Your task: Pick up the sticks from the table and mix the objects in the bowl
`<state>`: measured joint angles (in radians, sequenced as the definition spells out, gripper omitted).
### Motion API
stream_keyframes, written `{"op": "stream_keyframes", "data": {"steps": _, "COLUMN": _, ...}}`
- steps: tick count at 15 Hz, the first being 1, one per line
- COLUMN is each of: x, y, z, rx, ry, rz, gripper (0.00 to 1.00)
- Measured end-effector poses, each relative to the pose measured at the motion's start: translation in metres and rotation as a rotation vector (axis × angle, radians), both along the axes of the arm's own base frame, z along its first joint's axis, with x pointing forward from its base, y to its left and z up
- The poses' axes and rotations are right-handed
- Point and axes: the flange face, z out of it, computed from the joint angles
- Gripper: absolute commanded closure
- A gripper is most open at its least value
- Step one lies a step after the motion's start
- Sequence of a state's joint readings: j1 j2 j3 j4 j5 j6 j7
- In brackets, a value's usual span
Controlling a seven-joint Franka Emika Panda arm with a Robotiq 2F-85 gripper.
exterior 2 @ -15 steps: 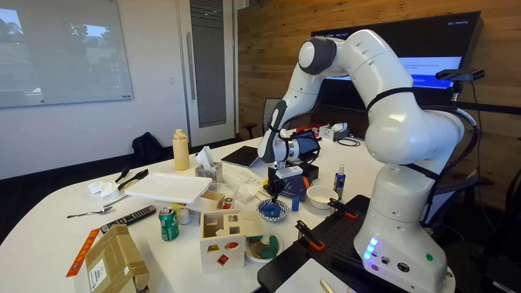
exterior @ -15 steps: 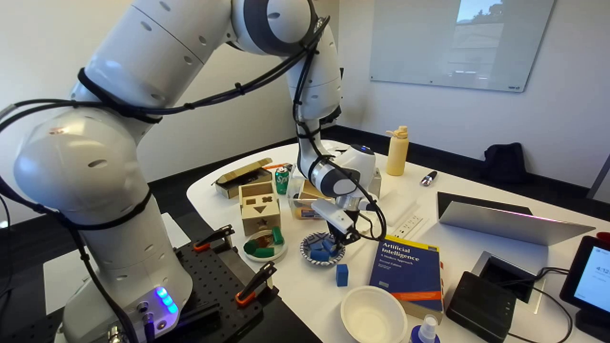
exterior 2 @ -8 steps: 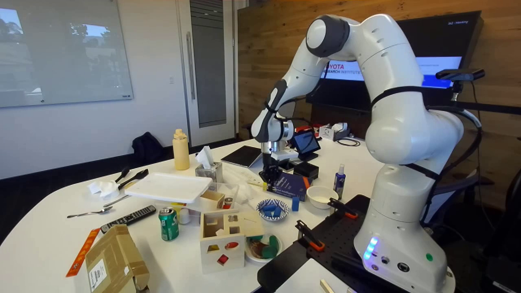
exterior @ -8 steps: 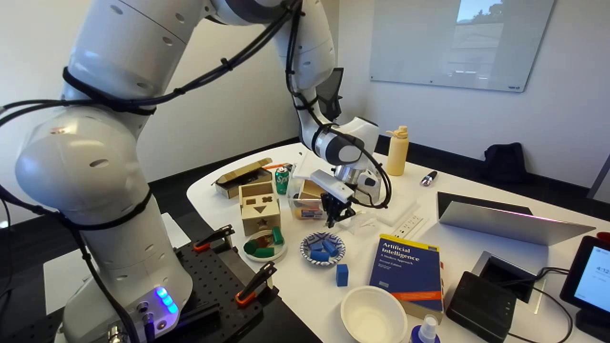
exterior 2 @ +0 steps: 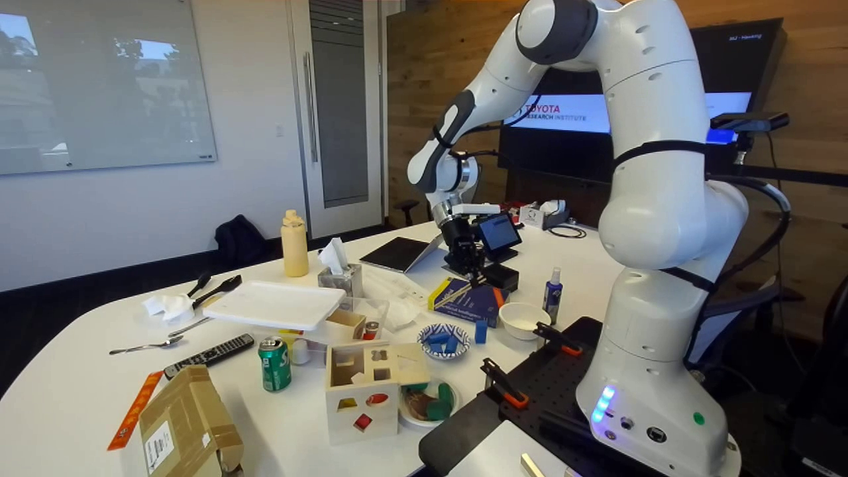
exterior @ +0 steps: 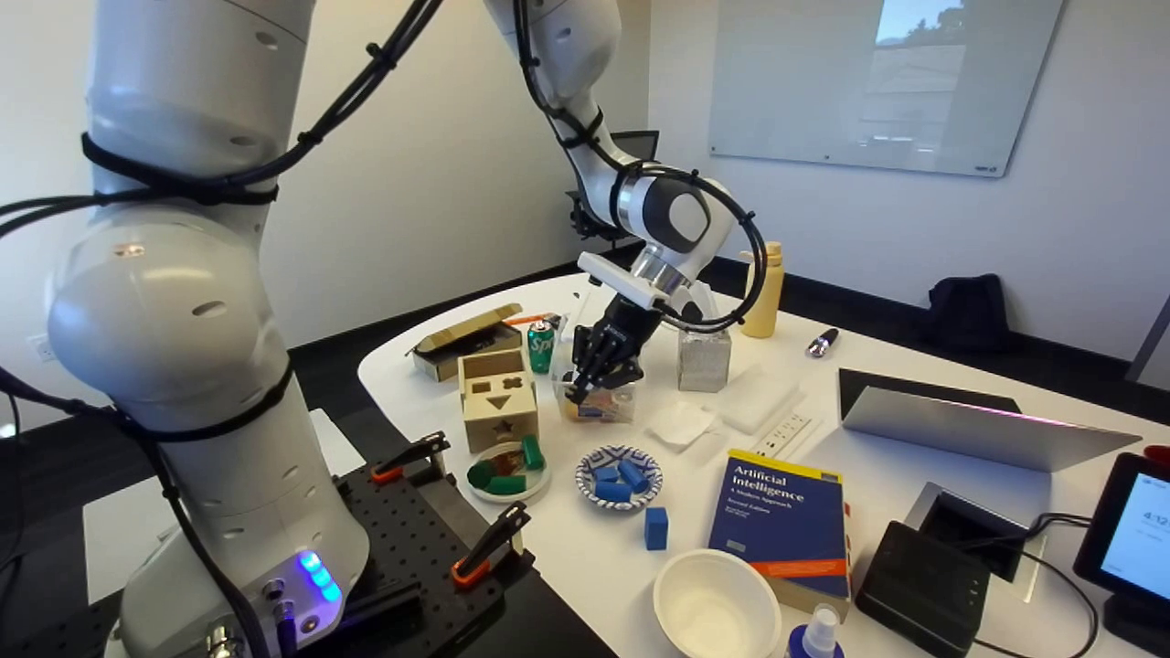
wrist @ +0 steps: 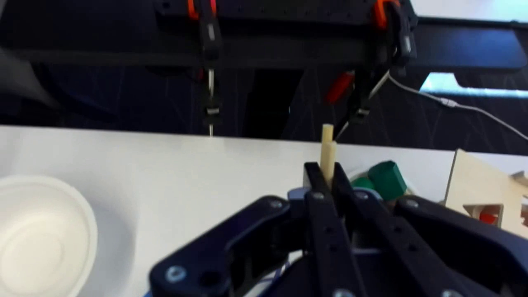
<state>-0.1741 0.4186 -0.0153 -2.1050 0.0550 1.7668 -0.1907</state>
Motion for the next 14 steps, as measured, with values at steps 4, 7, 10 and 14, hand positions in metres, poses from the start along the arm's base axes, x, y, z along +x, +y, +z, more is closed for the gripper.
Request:
{"op": "stream_keyframes", "data": {"steps": 4, "x": -0.017, "y": -0.013, "z": -0.015, "rx": 0.026, "ry": 0.177, "rz": -0.027, "gripper": 0.98}}
{"op": "stream_keyframes", "data": {"steps": 7, "x": -0.019, "y": -0.014, "z": -0.047, "rx": 0.037, "ry": 0.231, "rz": -0.029, "gripper": 0.98}}
{"op": "stream_keyframes", "data": {"steps": 10, "x": -0.013, "y": -0.012, "z": -0.076, "rx": 0.047, "ry": 0.261, "rz": -0.023, "gripper": 0.98}}
{"op": "stream_keyframes", "data": {"steps": 14, "x": -0.001, "y": -0.009, "z": -0.100, "rx": 0.056, "ry": 0.272, "rz": -0.011, "gripper": 0.98}}
